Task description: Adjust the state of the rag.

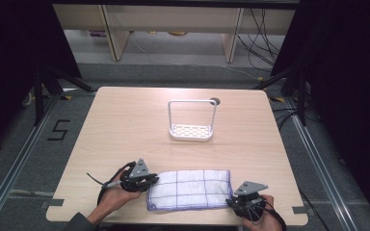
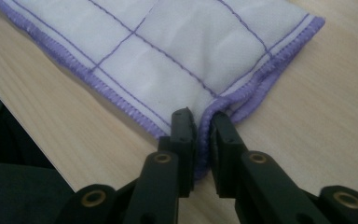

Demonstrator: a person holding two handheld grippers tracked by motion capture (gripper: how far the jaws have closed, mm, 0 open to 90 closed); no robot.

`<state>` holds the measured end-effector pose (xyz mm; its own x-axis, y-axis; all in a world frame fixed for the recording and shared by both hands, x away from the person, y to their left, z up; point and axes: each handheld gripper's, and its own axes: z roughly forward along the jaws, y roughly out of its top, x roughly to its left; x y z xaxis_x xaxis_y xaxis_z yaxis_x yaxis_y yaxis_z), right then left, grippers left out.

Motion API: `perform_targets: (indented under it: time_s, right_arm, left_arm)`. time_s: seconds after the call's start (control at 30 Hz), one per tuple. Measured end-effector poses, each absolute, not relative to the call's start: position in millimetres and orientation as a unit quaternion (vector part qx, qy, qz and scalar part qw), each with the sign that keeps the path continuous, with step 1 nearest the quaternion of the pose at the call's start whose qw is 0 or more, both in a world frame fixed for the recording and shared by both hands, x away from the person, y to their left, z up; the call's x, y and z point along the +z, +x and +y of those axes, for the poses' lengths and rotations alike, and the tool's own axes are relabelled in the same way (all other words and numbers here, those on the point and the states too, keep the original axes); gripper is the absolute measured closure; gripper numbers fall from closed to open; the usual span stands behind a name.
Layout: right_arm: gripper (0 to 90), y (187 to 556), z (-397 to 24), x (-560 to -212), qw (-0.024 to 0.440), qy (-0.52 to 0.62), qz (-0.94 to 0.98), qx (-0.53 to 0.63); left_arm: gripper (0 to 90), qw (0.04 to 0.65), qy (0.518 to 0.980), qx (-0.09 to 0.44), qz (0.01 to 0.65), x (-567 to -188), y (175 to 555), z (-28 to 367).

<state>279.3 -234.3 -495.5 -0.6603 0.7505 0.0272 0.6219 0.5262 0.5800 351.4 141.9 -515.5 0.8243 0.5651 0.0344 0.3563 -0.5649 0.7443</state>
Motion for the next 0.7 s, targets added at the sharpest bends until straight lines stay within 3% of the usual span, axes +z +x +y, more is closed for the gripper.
perform_targets:
  time_s: [0.27,0.47,0.7]
  right_arm:
    - [85.3,295,-233,-484,0.128,0.372,0.874,0.286]
    - [85.4,340,-223,-466,0.154,0.318,0.894,0.275]
    - [85.4,393,-204,-464,0.147,0.293,0.916,0.231]
  left_arm:
    - [84.5,0.385,0.876,0.139,0.256,-508,328,150]
    - [84.3,0.388,0.881,0.127,0.238,-505,298,154]
    - [84.3,0.41,0.878,0.101,0.224,-506,278,141]
